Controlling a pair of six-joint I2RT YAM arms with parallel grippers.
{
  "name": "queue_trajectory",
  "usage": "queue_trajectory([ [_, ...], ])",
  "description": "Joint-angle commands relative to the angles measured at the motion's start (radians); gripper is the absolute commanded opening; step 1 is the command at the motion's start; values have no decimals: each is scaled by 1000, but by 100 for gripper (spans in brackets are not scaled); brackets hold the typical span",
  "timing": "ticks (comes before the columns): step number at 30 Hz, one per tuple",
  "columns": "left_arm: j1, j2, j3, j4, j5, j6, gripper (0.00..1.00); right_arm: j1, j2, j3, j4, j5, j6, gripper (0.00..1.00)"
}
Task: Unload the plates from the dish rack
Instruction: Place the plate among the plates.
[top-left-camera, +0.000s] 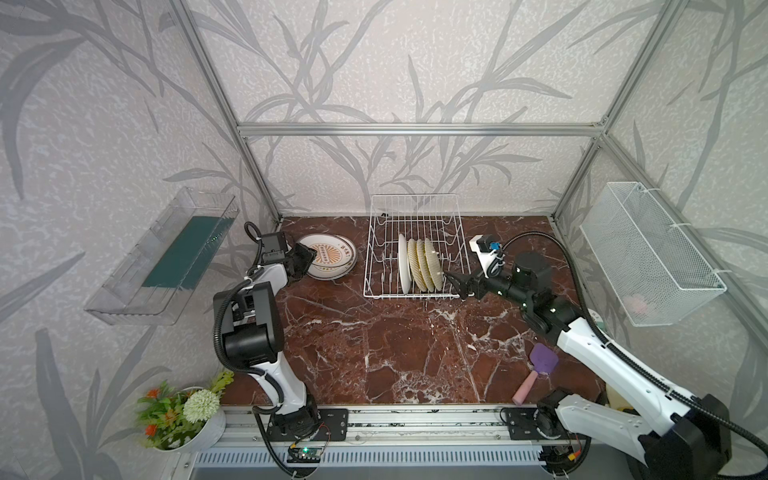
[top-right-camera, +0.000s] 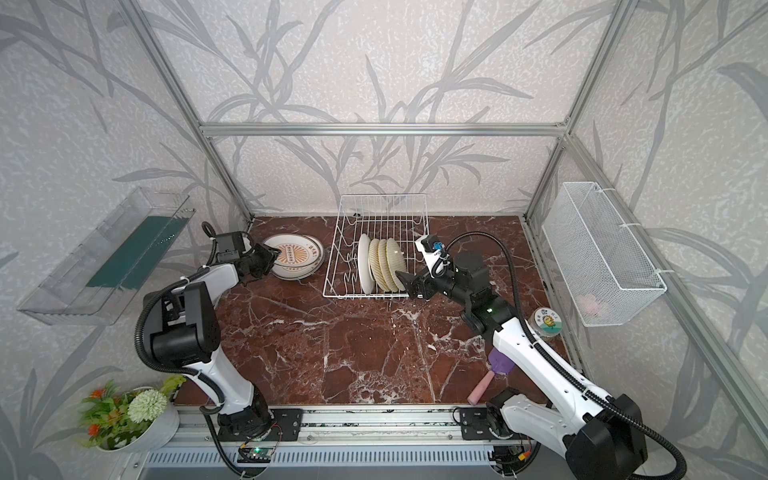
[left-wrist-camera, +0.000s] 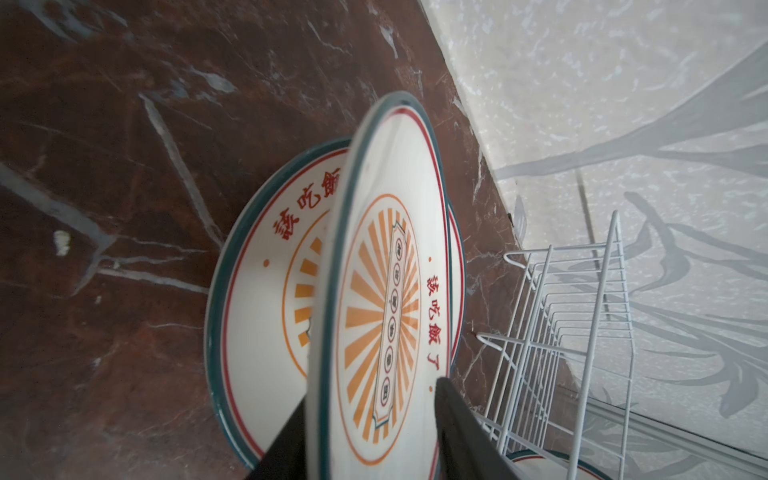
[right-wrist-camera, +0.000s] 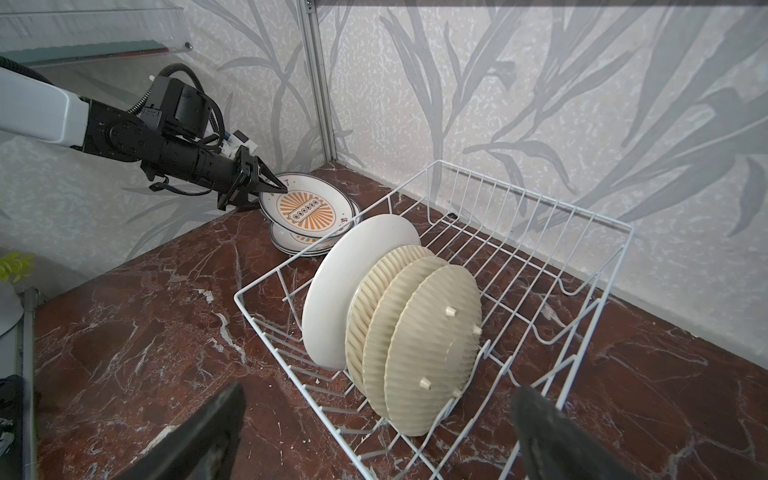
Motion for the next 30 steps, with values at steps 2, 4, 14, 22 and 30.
queue_trajectory([
  [2, 0, 10, 27, -73, 1, 35, 51, 4, -1, -15, 33, 4, -11, 99],
  [4, 1, 22, 33, -80, 7, 38, 53, 5, -1, -15, 32, 4, -9, 99],
  [14, -3, 55, 127, -249, -22, 121, 69, 5, 0, -15, 37, 6, -7, 99],
  [22, -6, 84, 186, -350, -40, 190, 78, 5, 13, -13, 48, -2, -1, 99],
  [30, -18, 128, 255, -430, -101, 246, 88, 4, 21, -4, 47, -8, -12, 99],
])
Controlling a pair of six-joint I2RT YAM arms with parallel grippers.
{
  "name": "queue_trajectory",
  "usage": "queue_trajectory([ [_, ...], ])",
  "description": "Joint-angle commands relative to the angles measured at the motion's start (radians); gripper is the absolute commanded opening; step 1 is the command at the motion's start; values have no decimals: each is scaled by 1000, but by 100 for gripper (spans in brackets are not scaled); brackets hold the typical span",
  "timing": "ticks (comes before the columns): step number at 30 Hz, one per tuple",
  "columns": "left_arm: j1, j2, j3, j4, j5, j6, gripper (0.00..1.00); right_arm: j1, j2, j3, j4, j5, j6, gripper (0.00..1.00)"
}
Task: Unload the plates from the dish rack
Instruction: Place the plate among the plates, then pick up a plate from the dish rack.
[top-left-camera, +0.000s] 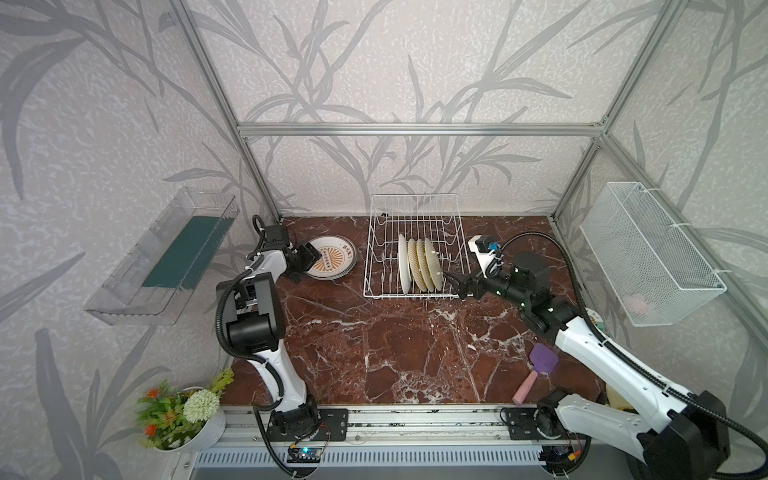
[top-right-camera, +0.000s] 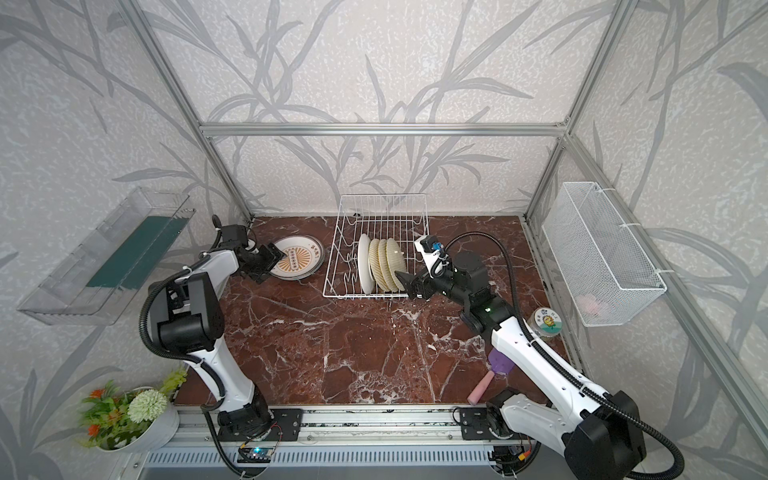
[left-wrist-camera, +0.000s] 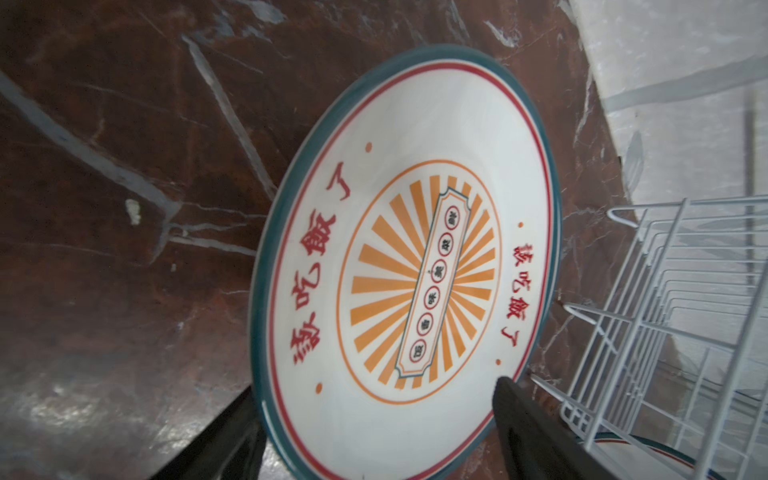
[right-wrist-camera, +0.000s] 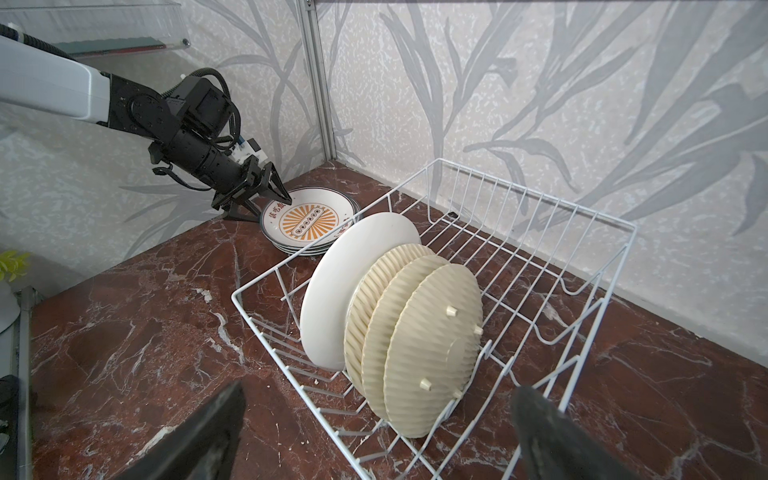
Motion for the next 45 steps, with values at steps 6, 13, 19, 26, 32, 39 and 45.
queue_trajectory([
  [6, -15, 16, 57, -76, -57, 57, 89, 4, 8, -1, 29, -9, -6, 99],
  [13, -24, -53, 49, -101, -89, 68, 89, 4, 3, -1, 19, -3, -8, 99],
  [19, -79, -240, 25, -75, -69, 131, 90, 5, -5, 2, 0, 7, 4, 99],
  [26, -212, -370, 32, -43, 18, 253, 89, 4, -20, -9, -18, -1, 21, 99],
  [32, -327, -413, 39, -58, 98, 315, 87, 5, -79, -53, -42, 11, 17, 99],
  [39, -465, -387, 103, -172, 57, 388, 82, 4, -127, -93, -64, 31, 24, 99],
  [45, -545, -318, 166, -231, 11, 440, 74, 5, -129, -93, -74, 42, 24, 99],
])
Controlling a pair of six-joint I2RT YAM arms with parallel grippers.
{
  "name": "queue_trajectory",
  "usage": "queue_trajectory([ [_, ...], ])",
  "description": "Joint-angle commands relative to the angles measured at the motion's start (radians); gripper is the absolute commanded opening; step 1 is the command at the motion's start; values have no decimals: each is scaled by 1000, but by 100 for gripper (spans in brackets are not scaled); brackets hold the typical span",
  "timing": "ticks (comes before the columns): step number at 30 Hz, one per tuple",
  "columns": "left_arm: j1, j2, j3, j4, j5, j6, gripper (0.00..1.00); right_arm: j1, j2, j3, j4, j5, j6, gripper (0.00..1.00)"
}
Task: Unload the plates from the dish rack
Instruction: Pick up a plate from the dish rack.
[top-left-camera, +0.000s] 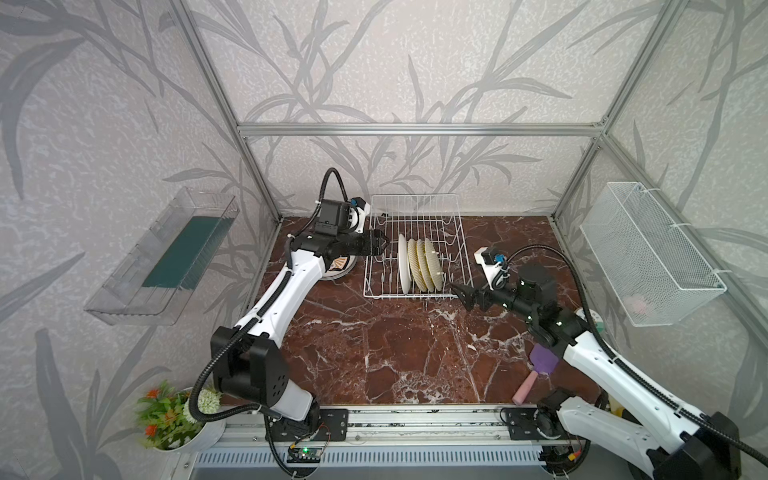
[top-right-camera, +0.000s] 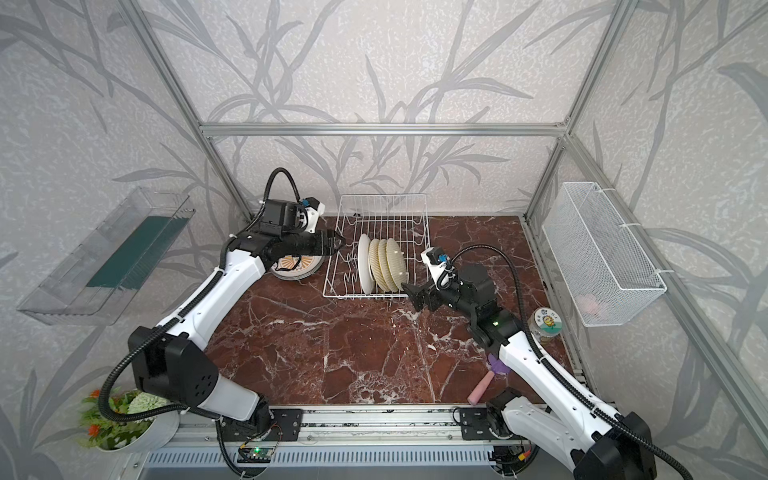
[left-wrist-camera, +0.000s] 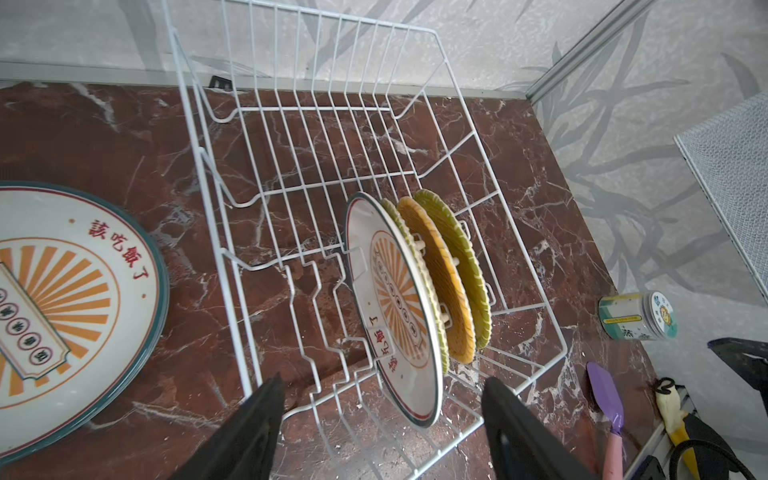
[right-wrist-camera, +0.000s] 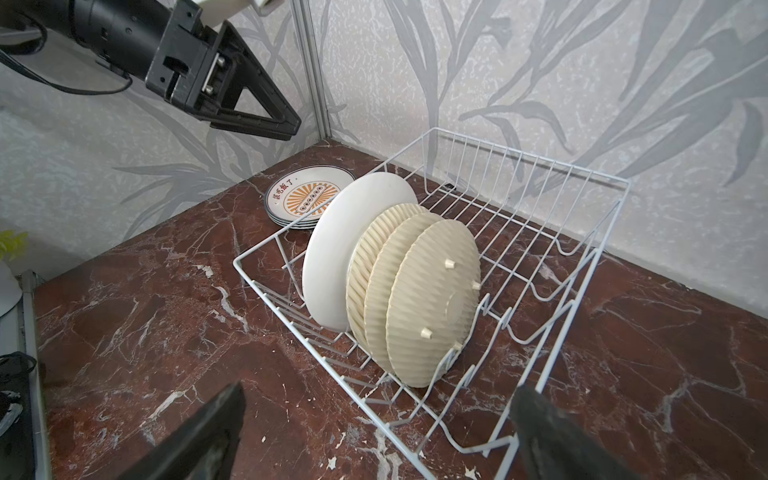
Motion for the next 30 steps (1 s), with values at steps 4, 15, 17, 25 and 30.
queue_trajectory([
  [4, -57, 95, 92, -106, -57, 62, 69, 4, -16, -1, -10, 22, 9, 99],
  [15, -127, 222, 202, -150, -76, 42, 55, 4, -30, -4, -25, 37, -4, 99],
  [17, -134, 234, 209, -152, -79, 35, 53, 4, -31, -4, -28, 40, -7, 99],
  [25, -145, 262, 198, -146, -78, 6, 38, 4, -31, -4, -29, 43, -14, 99],
  [30, -148, 264, 185, -122, -57, -28, 30, 4, -31, -5, -24, 45, -17, 99],
])
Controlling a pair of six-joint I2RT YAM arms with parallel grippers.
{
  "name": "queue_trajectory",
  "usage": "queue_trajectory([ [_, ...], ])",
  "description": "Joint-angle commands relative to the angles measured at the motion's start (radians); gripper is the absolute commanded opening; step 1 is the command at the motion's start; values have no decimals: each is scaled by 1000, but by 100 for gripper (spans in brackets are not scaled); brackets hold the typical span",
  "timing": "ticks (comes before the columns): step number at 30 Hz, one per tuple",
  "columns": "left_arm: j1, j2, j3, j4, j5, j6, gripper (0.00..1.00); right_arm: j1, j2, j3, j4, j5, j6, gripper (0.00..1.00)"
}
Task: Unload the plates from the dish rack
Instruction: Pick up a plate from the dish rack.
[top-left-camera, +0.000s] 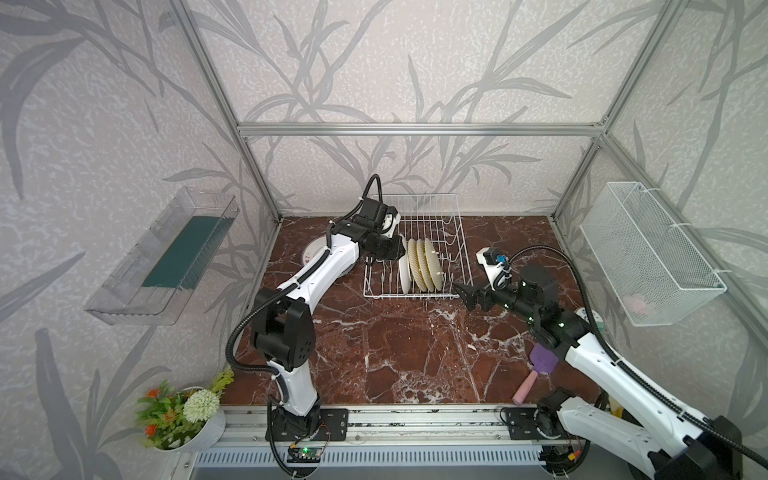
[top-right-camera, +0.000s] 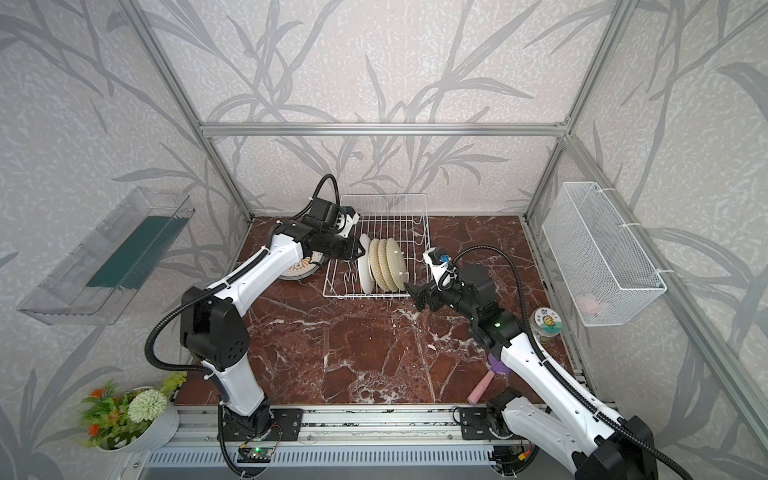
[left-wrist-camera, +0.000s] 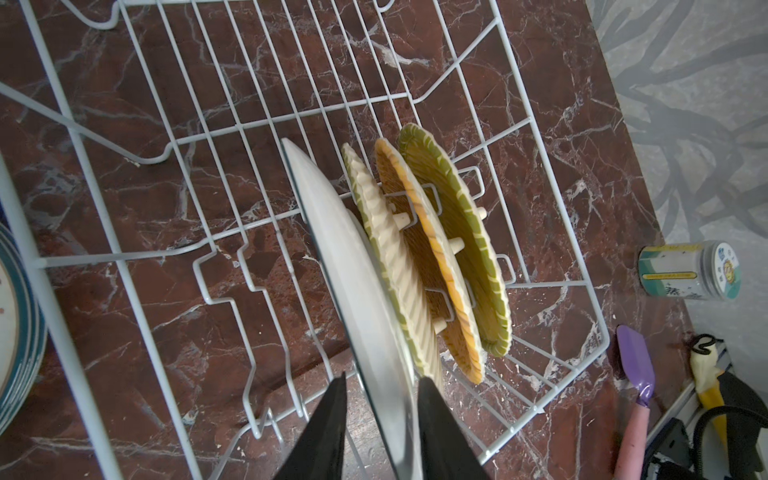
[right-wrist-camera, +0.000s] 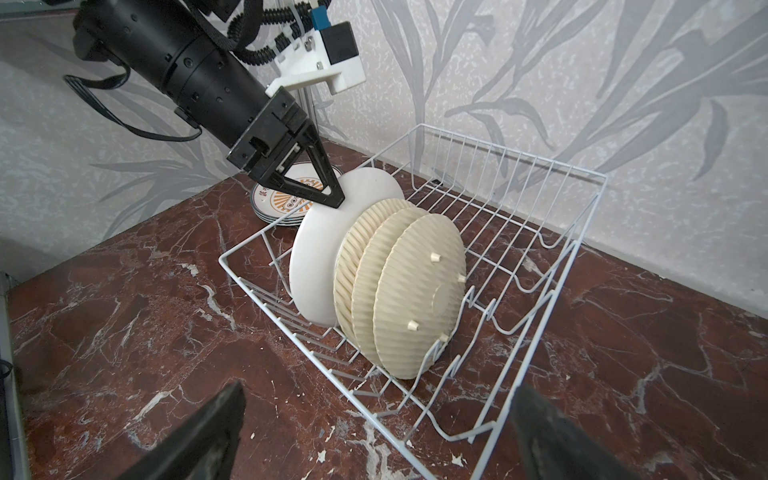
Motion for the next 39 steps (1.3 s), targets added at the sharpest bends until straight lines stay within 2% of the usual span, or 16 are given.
queue_trajectory([
  [1, -5, 8, 2, 4, 11, -19, 29, 4, -14, -5, 3, 9, -9, 99],
  [19, -3, 36, -8, 19, 39, -52, 21, 4, -27, -11, -1, 12, -7, 99],
  [31, 1, 51, -13, 24, 53, -56, 12, 4, -31, -10, -4, 13, -5, 99],
  [39, 5, 37, -29, 51, 73, -86, 2, 4, -25, -9, -3, 12, -5, 99],
])
